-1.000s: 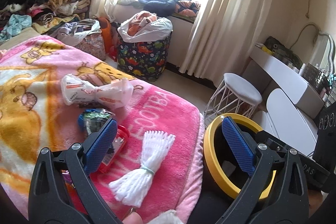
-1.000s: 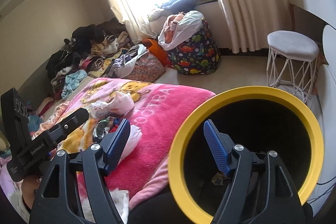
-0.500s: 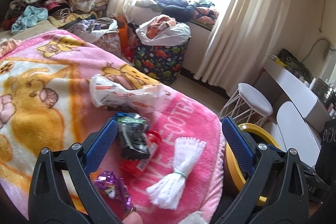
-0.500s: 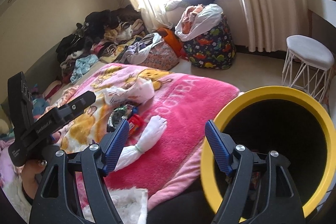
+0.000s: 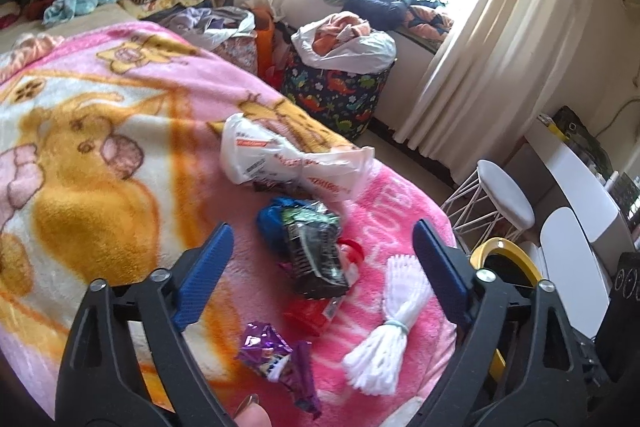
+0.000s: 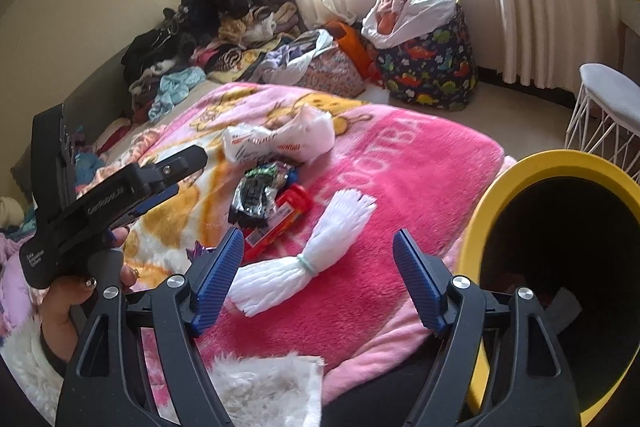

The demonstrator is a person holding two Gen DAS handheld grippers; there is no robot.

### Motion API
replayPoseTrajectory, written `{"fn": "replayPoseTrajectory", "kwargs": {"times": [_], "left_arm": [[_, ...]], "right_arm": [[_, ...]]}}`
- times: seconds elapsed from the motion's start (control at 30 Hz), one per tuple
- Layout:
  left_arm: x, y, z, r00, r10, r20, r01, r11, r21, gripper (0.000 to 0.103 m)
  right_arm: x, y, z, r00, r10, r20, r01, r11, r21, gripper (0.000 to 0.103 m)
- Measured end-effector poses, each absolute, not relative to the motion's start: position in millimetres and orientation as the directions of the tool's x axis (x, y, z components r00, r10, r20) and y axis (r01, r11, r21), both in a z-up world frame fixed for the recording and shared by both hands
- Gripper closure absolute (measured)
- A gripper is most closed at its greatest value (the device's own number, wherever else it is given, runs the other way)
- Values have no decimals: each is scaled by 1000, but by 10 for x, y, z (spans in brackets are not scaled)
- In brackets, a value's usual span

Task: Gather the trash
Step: 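Grasp the dark green wrapper with the left tool while the right tool grasps the white foam sleeve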

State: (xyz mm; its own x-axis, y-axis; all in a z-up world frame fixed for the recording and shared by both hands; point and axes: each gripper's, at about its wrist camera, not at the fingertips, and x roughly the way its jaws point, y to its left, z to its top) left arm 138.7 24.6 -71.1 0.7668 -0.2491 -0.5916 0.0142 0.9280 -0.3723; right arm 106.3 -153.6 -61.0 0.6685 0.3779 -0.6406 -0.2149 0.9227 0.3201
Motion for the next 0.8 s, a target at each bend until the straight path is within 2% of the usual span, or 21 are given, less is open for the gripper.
{"fn": "replayPoseTrajectory", "kwargs": {"times": [0.2,0.33,0.63,0.73,0.8], "left_arm": [[1465,359,-830,730,-305,-611,11,900,-436,43],[1514,381,-920,698,-344,-628,15,884,-467,49],[1641,351,-1082,645,-382,-662,7,869,-494,50],[1669,327,-1119,631,-389,-671,6,867,-498,50],[1687,314,-1140,626,-392,-674,6,867,-499,50]], "right_arm": [[1223,-1420,-720,643,358,-676,-199,932,304,29],[1342,-1377,-836,620,357,-699,-184,932,313,29],[1604,-1275,-1077,550,346,-760,-159,937,312,37],[1687,-1272,-1162,521,350,-779,-149,936,320,42],[1720,-1272,-1224,497,364,-787,-143,930,339,54]]}}
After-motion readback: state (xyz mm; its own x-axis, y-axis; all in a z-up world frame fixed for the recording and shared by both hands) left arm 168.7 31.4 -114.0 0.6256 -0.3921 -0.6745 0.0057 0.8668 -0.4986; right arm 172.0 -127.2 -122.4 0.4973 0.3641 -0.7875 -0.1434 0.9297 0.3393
